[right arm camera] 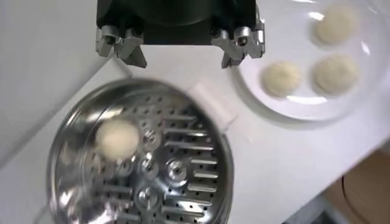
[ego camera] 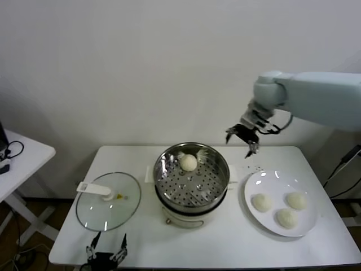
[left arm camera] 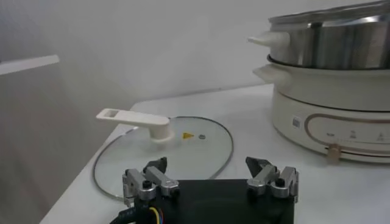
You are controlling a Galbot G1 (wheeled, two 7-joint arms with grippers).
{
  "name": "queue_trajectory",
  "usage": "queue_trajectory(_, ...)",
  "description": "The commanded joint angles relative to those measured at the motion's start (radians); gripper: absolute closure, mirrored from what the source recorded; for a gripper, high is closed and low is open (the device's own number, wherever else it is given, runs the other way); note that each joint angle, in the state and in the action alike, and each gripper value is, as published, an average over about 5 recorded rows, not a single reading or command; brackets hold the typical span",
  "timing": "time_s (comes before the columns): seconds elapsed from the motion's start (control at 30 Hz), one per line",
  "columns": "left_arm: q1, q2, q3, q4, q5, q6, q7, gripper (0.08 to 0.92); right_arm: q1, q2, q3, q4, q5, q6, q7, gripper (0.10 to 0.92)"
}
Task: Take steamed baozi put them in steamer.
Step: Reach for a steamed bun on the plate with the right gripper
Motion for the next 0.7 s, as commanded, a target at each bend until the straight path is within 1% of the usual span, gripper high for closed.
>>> queue_trajectory(0.03,-0.006,0.008,0.005,0.004,0.002,0.004,0.002,0.177,-0.014,-0.230,-0.136,0.170,0.113,-0.351,0.090,0.203)
queue_trajectory(0.37,-0.003,0.014,-0.007,0.008,0.003,0.009,0.005,0.177,-0.336,-0.267,0.103,0.088,-0.010,-0.451,0.146,0.203)
queue_trajectory(0.7,-0.002,0.012,-0.022,0.020,0.006,0.010,0.006,0.177,-0.574,-0.237,0.296,-0.024,-0.116,-0.467,0.169,0.203)
